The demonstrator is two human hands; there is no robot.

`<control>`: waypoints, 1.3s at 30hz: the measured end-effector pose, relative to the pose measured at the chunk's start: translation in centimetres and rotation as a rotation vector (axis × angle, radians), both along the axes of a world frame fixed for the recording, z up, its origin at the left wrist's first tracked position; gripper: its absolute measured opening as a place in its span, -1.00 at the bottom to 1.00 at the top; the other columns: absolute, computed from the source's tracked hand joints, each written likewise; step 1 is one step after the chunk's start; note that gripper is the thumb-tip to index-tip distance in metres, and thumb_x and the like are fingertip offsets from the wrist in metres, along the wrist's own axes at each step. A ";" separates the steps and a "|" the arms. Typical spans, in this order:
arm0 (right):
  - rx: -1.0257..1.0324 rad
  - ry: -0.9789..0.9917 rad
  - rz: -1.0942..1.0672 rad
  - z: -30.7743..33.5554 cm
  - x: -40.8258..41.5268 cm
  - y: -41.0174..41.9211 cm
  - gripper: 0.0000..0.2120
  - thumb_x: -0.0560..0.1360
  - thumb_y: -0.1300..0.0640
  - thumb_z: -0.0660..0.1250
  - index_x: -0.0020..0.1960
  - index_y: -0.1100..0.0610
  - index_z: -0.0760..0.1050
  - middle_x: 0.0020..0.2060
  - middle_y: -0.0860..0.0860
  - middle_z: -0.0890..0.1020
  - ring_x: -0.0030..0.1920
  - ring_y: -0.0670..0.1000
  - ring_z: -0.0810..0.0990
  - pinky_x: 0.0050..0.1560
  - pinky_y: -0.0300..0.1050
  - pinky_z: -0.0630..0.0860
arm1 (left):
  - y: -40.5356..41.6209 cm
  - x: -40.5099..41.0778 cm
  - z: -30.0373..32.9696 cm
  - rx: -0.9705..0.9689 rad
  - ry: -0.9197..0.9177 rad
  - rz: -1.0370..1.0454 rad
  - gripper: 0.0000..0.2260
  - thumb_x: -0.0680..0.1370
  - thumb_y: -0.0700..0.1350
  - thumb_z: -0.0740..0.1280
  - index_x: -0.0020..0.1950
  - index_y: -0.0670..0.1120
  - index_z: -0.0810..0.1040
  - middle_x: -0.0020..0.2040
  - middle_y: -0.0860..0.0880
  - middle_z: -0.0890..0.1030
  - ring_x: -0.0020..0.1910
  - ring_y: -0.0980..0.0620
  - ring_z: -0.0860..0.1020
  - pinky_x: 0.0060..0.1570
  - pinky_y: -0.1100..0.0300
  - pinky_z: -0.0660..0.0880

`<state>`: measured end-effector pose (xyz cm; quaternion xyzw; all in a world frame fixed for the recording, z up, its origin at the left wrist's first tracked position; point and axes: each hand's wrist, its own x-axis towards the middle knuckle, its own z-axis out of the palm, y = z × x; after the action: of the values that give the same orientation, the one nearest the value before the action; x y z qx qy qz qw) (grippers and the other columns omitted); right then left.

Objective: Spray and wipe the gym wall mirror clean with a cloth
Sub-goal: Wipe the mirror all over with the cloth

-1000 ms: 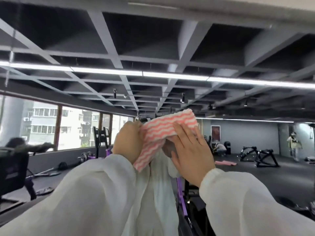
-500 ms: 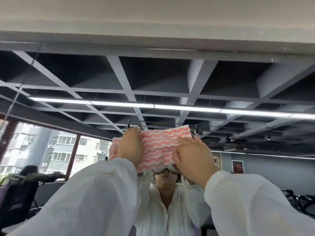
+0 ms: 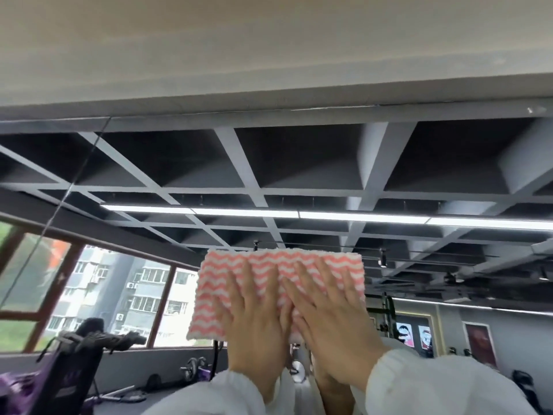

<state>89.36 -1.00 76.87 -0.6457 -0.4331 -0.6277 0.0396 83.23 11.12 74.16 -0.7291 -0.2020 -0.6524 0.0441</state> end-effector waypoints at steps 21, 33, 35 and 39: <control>0.077 -0.026 -0.195 18.6 -6.0 9.9 -0.51 0.65 -0.08 -0.19 0.54 -0.11 -0.24 0.54 -0.08 -0.22 0.53 0.04 -0.25 0.49 0.13 -0.24 | 10.3 -5.1 20.1 0.178 0.052 0.071 -0.51 0.63 0.14 -0.21 0.55 0.08 -0.19 0.57 0.01 -0.16 0.53 -0.11 -0.18 0.43 -0.19 -0.15; 0.382 -0.124 -0.316 25.4 -9.2 14.9 -0.56 0.64 0.00 0.02 0.50 0.03 0.16 0.48 0.06 0.21 0.45 0.19 0.17 0.39 0.23 0.11 | 13.3 -6.4 30.0 0.246 0.038 0.002 -0.51 0.66 0.09 -0.06 0.55 0.10 -0.17 0.57 -0.02 -0.14 0.53 -0.14 -0.16 0.42 -0.26 -0.14; 0.413 -0.122 -0.284 23.8 -9.6 16.4 -0.54 0.61 0.08 0.03 0.50 0.12 0.13 0.42 0.07 0.29 0.37 0.21 0.27 0.30 0.23 0.25 | 13.6 -6.6 30.3 0.253 0.063 0.013 -0.43 0.63 0.07 0.07 0.54 0.13 -0.18 0.56 -0.08 -0.17 0.52 -0.18 -0.17 0.41 -0.26 -0.13; 0.356 0.195 -0.181 23.6 -8.5 16.3 -0.44 0.63 -0.05 -0.04 0.54 -0.06 -0.22 0.54 -0.08 -0.10 0.50 0.27 -0.14 0.34 0.46 -0.03 | 14.2 -6.4 30.6 0.290 -0.058 -0.064 -0.50 0.64 0.07 0.02 0.55 0.06 -0.05 0.54 -0.20 -0.07 0.51 -0.20 -0.06 0.44 -0.15 -0.07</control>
<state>80.82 15.25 100.52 -0.7224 -0.2501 -0.6297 0.1382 76.84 25.30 104.76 -0.7019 -0.0833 -0.6968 0.1223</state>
